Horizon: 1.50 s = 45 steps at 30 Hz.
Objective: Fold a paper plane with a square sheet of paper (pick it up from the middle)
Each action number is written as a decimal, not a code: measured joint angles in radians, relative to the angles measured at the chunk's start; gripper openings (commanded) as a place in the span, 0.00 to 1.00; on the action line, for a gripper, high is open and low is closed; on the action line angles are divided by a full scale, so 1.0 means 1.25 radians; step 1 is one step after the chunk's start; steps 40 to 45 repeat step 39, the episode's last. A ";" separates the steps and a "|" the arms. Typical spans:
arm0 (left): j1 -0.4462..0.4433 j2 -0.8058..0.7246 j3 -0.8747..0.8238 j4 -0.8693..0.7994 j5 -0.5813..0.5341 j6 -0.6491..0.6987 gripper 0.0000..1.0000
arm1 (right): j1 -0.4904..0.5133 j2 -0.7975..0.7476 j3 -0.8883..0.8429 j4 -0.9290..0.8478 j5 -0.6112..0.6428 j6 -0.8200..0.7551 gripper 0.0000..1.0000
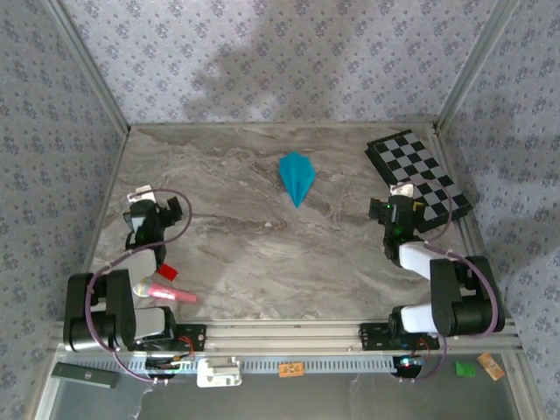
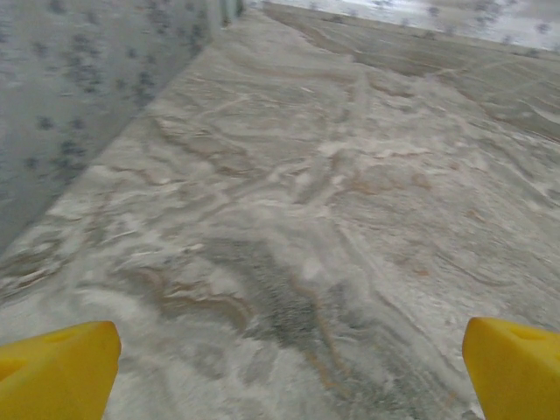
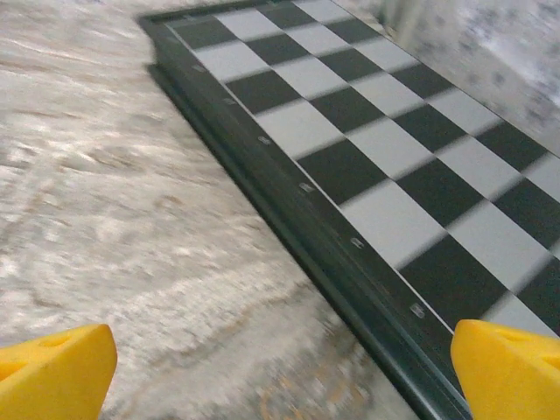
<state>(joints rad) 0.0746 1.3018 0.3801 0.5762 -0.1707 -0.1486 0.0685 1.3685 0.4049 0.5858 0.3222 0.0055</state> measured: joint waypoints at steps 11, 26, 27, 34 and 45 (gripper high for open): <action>0.003 0.175 -0.024 0.198 0.172 0.050 1.00 | -0.048 0.117 -0.074 0.217 -0.194 -0.047 1.00; -0.051 0.181 0.015 0.182 0.094 0.086 1.00 | -0.080 0.119 -0.020 0.187 -0.248 -0.038 1.00; -0.051 0.181 0.015 0.182 0.094 0.086 1.00 | -0.080 0.119 -0.020 0.186 -0.249 -0.038 1.00; -0.051 0.181 0.015 0.182 0.094 0.086 1.00 | -0.080 0.119 -0.020 0.180 -0.250 -0.038 1.00; -0.051 0.181 0.015 0.182 0.094 0.086 1.00 | -0.080 0.119 -0.020 0.180 -0.250 -0.038 1.00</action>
